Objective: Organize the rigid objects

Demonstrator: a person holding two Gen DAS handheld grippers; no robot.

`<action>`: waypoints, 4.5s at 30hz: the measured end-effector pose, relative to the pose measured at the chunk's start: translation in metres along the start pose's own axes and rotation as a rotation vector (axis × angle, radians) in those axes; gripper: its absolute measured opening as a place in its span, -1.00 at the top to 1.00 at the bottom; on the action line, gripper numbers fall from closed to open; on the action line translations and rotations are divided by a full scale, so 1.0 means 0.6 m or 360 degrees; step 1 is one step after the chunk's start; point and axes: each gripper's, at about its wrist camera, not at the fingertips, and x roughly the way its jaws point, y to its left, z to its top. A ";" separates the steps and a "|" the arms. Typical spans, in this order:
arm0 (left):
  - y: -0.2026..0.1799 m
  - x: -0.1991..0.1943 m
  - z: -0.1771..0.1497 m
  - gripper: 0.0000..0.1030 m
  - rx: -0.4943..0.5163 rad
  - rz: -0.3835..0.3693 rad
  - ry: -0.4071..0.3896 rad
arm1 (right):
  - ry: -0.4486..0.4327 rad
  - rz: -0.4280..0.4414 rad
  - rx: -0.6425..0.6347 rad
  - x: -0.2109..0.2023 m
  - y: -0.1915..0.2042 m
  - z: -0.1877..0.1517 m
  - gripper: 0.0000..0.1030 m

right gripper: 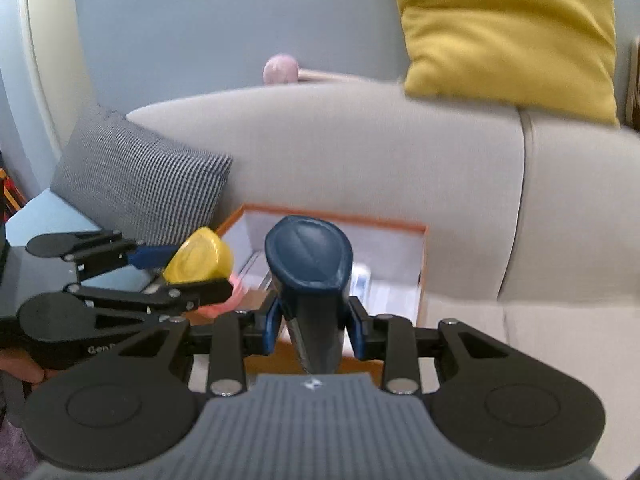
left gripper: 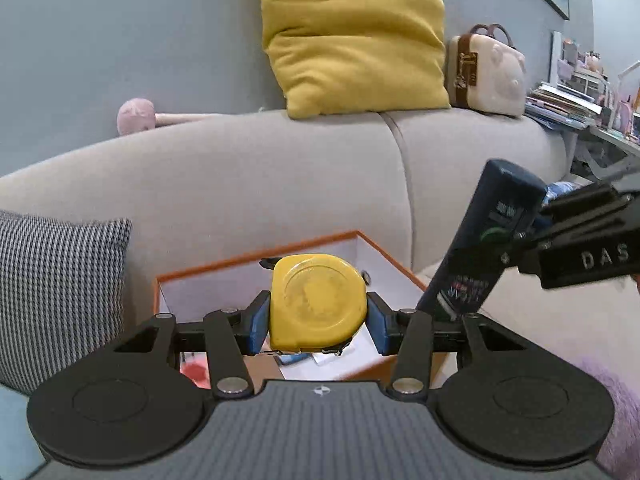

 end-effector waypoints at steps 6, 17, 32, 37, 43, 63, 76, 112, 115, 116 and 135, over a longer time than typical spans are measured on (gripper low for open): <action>0.018 0.051 0.008 -0.09 0.0023 -0.0002 0.0060 | 0.0182 -0.0123 -0.0026 0.092 -0.007 0.037 0.32; 0.064 0.120 -0.025 -0.09 0.0080 -0.0013 0.0192 | 0.0540 -0.0239 -0.0088 0.233 -0.024 -0.002 0.32; 0.077 0.203 -0.015 -0.09 0.0249 -0.0070 0.0291 | 0.0729 -0.0317 -0.0087 0.390 -0.057 0.017 0.30; 0.076 0.230 -0.016 -0.09 0.0288 -0.0096 0.0338 | 0.0800 -0.0328 -0.0170 0.437 -0.063 0.031 0.30; 0.073 0.250 -0.019 -0.09 0.0270 -0.0119 0.0379 | 0.0832 -0.0334 -0.0317 0.459 -0.060 0.035 0.28; 0.030 0.274 -0.016 -0.09 0.0354 -0.0153 0.0501 | 0.0694 -0.0084 -0.0567 0.429 -0.054 0.036 0.31; 0.041 0.304 -0.036 -0.09 0.0324 -0.0140 0.0550 | 0.0530 0.0045 -0.1104 0.503 -0.014 0.031 0.47; 0.031 0.339 -0.057 -0.10 -0.0190 -0.0179 0.1117 | 0.0645 -0.0115 -0.0636 0.397 -0.078 0.015 0.49; 0.027 0.338 -0.059 -0.10 -0.0189 -0.0158 0.1138 | 0.0651 -0.0115 -0.0635 0.393 -0.079 0.016 0.42; 0.026 0.338 -0.060 -0.15 -0.0190 -0.0149 0.1139 | 0.0652 -0.0114 -0.0636 0.391 -0.080 0.016 0.41; 0.031 0.185 0.000 -0.49 -0.0186 -0.0067 0.0514 | 0.0496 -0.0121 -0.0509 0.275 -0.063 0.033 0.09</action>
